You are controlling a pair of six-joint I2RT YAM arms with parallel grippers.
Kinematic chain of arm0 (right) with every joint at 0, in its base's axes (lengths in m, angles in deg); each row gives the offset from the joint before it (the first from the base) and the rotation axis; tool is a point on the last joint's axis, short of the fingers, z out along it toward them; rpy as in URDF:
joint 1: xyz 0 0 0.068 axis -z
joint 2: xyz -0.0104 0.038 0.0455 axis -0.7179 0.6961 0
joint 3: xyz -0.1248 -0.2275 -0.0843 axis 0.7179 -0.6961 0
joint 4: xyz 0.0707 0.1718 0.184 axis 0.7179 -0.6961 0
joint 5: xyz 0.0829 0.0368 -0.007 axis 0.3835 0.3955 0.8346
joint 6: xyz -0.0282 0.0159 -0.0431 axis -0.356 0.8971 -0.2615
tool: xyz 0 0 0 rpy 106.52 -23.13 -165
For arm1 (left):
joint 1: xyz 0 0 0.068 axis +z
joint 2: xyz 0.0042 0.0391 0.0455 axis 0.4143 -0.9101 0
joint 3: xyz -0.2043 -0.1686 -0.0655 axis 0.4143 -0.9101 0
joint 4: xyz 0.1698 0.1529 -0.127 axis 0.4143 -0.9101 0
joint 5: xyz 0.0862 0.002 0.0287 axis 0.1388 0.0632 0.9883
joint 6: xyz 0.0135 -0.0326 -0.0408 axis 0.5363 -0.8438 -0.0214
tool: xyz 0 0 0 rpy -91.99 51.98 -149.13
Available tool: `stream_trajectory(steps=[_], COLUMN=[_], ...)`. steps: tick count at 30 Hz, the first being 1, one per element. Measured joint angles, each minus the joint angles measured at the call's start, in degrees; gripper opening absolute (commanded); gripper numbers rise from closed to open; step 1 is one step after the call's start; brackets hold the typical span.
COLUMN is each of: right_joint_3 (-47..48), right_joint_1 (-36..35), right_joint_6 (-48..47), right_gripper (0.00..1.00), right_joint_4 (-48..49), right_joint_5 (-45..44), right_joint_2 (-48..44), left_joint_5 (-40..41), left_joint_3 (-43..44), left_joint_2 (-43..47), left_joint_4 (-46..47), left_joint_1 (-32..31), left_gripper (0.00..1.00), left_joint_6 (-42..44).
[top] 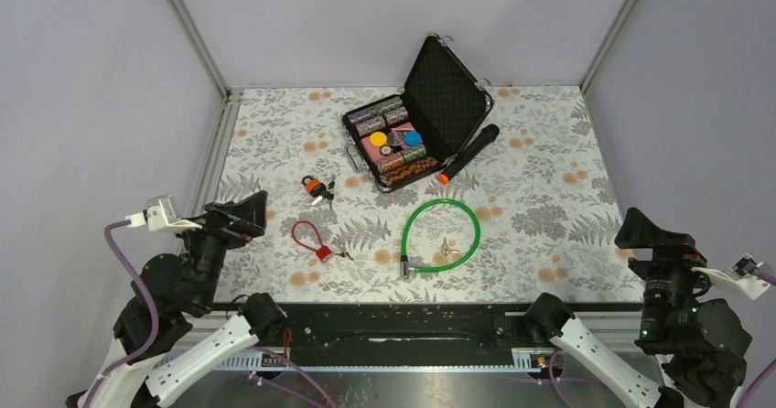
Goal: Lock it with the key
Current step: Reset both arms
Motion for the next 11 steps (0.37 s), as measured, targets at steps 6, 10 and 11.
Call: stream_trajectory(steps=[6,10,11], right_joint_3=[0.2,-0.2,-0.3], right_joint_1=[0.0,0.0,0.0], right_joint_6=[-0.4,-0.4,-0.3], right_gripper=[1.0,1.0,0.99], right_joint_4=[-0.2,-0.2,-0.2], right_joint_5=[-0.4,-0.6,-0.6], right_joint_2=[-0.1,-0.1,-0.1], left_joint_5=[0.6,1.0,1.1], left_joint_3=[0.5,0.7,1.0], left_joint_2=[1.0,0.7,0.4], left_joint_4=[-0.7,-0.8,-1.0], left_joint_1=[0.0,0.0,0.0], left_gripper=[0.99,0.99,0.99], left_joint_6=[1.2,1.7,1.7])
